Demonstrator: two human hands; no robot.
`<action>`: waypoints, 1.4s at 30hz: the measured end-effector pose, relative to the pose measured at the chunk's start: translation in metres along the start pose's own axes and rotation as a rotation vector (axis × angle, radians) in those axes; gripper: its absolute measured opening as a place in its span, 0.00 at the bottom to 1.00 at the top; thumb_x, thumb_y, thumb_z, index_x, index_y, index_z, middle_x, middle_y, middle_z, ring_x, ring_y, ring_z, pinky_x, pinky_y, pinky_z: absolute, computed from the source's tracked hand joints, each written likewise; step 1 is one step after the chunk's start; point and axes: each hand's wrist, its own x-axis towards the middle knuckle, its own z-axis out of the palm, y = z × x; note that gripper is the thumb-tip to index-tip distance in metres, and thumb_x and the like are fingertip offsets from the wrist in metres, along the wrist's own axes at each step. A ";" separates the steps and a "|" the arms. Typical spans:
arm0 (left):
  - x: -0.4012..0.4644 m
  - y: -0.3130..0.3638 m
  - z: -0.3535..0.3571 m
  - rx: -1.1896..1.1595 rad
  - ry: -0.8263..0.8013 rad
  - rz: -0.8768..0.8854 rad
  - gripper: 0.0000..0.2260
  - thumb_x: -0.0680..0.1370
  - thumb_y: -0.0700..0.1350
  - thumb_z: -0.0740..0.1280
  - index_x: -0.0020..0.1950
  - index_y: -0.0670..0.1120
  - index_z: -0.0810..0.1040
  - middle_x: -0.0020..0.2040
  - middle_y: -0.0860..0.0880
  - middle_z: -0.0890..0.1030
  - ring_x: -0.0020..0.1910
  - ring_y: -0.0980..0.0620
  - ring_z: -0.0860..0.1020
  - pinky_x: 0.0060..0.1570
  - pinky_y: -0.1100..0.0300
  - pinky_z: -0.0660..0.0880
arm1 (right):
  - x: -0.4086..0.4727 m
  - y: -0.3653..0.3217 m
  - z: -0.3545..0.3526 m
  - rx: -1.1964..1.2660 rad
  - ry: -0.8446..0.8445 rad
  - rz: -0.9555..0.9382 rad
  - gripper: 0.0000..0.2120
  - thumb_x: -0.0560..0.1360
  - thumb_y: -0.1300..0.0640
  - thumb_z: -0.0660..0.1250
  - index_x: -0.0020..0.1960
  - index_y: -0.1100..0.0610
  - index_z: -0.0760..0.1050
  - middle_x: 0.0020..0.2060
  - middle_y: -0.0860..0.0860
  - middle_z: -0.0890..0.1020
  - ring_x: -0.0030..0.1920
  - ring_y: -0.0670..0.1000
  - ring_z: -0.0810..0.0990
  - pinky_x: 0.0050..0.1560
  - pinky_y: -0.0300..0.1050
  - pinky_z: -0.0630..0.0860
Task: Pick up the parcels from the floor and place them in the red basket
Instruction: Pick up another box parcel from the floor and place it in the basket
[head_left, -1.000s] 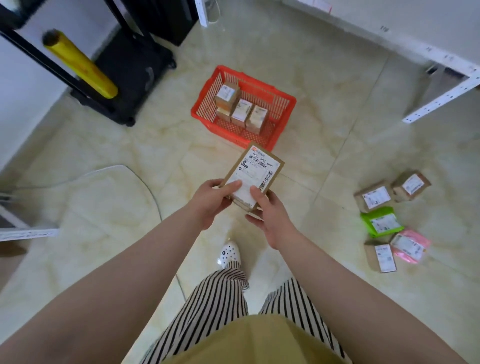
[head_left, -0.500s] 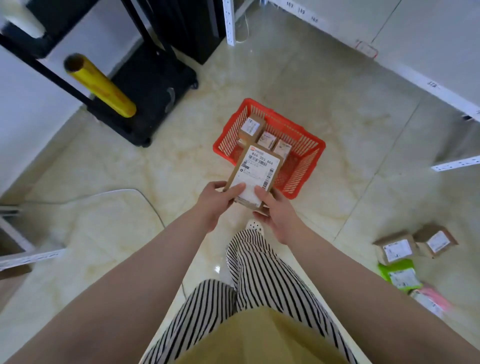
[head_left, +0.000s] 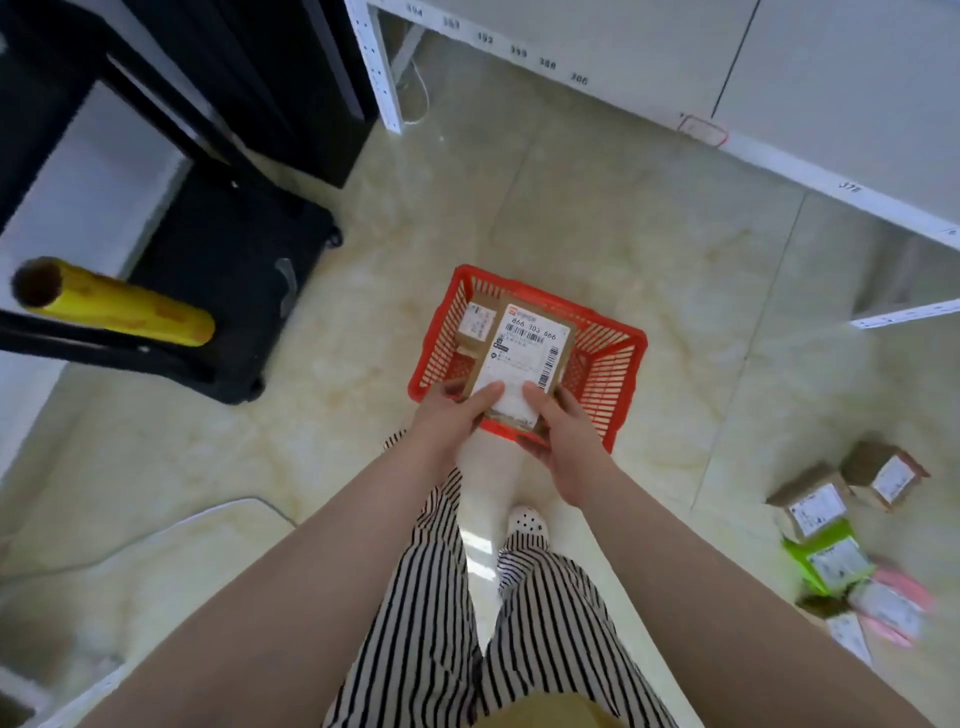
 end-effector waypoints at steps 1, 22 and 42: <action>0.017 0.006 0.001 0.017 -0.021 -0.016 0.42 0.55 0.57 0.79 0.65 0.40 0.74 0.56 0.44 0.84 0.52 0.47 0.84 0.56 0.52 0.80 | 0.013 -0.004 0.006 0.056 0.039 0.002 0.23 0.75 0.53 0.71 0.69 0.50 0.72 0.59 0.50 0.83 0.55 0.52 0.84 0.55 0.50 0.81; 0.360 -0.097 0.046 0.233 0.154 -0.224 0.28 0.71 0.54 0.74 0.70 0.49 0.72 0.64 0.50 0.78 0.63 0.46 0.76 0.66 0.49 0.70 | 0.357 0.093 -0.047 0.208 0.257 0.063 0.26 0.74 0.54 0.73 0.70 0.50 0.71 0.58 0.51 0.83 0.56 0.53 0.83 0.61 0.55 0.79; 0.453 -0.139 0.047 0.180 0.298 -0.244 0.32 0.71 0.52 0.75 0.71 0.46 0.68 0.66 0.46 0.77 0.64 0.44 0.76 0.65 0.44 0.73 | 0.446 0.113 -0.061 -0.103 0.206 0.063 0.24 0.78 0.51 0.67 0.73 0.51 0.68 0.63 0.50 0.79 0.54 0.47 0.79 0.55 0.46 0.77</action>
